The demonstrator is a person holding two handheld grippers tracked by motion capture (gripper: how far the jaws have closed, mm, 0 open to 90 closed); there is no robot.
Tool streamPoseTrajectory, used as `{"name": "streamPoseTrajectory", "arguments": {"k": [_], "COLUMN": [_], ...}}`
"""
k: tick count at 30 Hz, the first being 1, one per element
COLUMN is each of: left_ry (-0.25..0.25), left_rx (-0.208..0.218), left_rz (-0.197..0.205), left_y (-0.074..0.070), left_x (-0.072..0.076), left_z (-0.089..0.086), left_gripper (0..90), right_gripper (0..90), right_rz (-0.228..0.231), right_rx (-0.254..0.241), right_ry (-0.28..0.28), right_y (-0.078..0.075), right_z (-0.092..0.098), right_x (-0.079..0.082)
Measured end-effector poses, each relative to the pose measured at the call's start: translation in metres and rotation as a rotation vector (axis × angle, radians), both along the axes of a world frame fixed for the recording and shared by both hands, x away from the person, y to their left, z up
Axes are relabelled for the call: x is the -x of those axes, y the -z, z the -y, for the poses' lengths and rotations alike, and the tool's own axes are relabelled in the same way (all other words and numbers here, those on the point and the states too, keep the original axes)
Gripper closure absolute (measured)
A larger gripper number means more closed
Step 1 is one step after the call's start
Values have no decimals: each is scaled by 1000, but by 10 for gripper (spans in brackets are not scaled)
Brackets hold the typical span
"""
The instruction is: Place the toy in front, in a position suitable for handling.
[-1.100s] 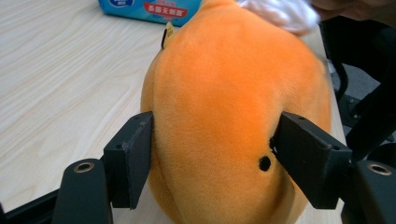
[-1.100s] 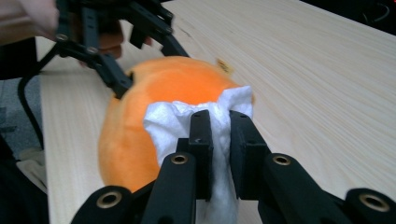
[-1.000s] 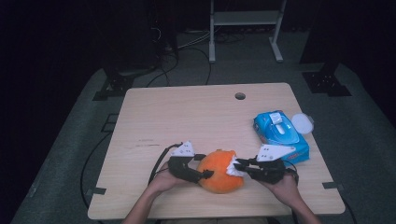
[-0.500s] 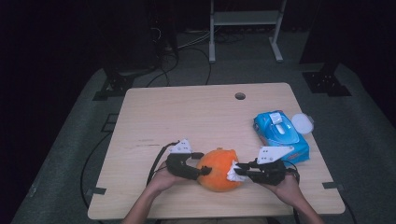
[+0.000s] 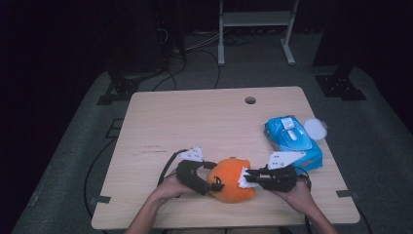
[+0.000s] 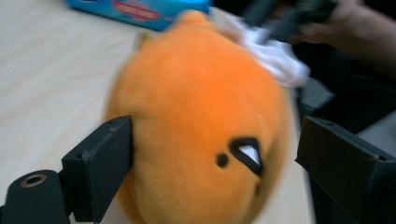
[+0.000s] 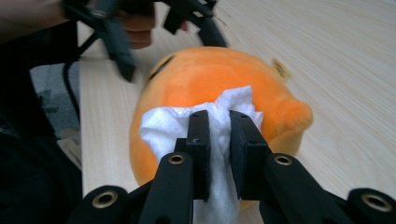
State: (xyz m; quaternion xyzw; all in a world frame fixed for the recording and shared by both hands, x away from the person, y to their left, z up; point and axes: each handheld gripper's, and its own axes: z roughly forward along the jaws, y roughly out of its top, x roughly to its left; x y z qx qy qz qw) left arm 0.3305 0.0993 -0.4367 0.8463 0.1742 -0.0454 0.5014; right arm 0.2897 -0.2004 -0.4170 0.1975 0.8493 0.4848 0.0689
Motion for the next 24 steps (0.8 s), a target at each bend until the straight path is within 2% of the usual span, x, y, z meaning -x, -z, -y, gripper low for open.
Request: {"name": "streamPoseTrajectory", "arguments": {"k": [1,2,4,5,6,7,10,12,14,15,16,17,20,21,23,24], "left_ry": [0,-42,-81,-90,-90,-101,-141,-157,-140,-126,-104,-80,-63,-75,-90,-90], "left_rx": [0,-22,-17,-17,-17,-21,-35,-49,-64,-61,-57,-36,31,36,10,10], "left_rz": [0,-26,-48,-20,-20,47,154,205,230,220,192,154,86,82,47,47], "left_y": [0,3,7,7,7,3,-5,-6,-7,-7,-8,-9,-10,-10,-8,-8], "left_x": [0,-4,-6,-4,-4,0,9,13,16,16,15,14,8,7,2,2], "left_z": [0,4,7,7,7,8,16,20,23,23,21,18,9,8,8,8], "left_gripper": [107,106,128,193,258,323,367,376,372,360,328,277,177,133,83,60], "right_gripper": [778,778,782,785,787,788,791,792,792,792,792,792,789,788,789,789], "right_rz": [-2,-8,3,6,3,2,15,21,-1,-18,-31,-42,-30,-34,-28,-28], "right_rx": [-4,-7,-4,-2,-4,-19,-40,-55,-67,-67,-69,-67,-36,-37,-46,-46], "right_ry": [-10,-26,-11,5,24,53,118,164,173,167,155,136,77,39,-19,-19], "right_y": [0,0,-2,-2,-3,-5,-8,-9,-8,-6,-3,-2,1,2,3,3], "right_z": [0,-1,-2,-2,-1,0,1,1,2,1,2,2,0,-1,-2,-2], "right_x": [1,0,-1,-2,-4,-7,-13,-17,-21,-23,-23,-23,-14,-9,-3,-3]}}
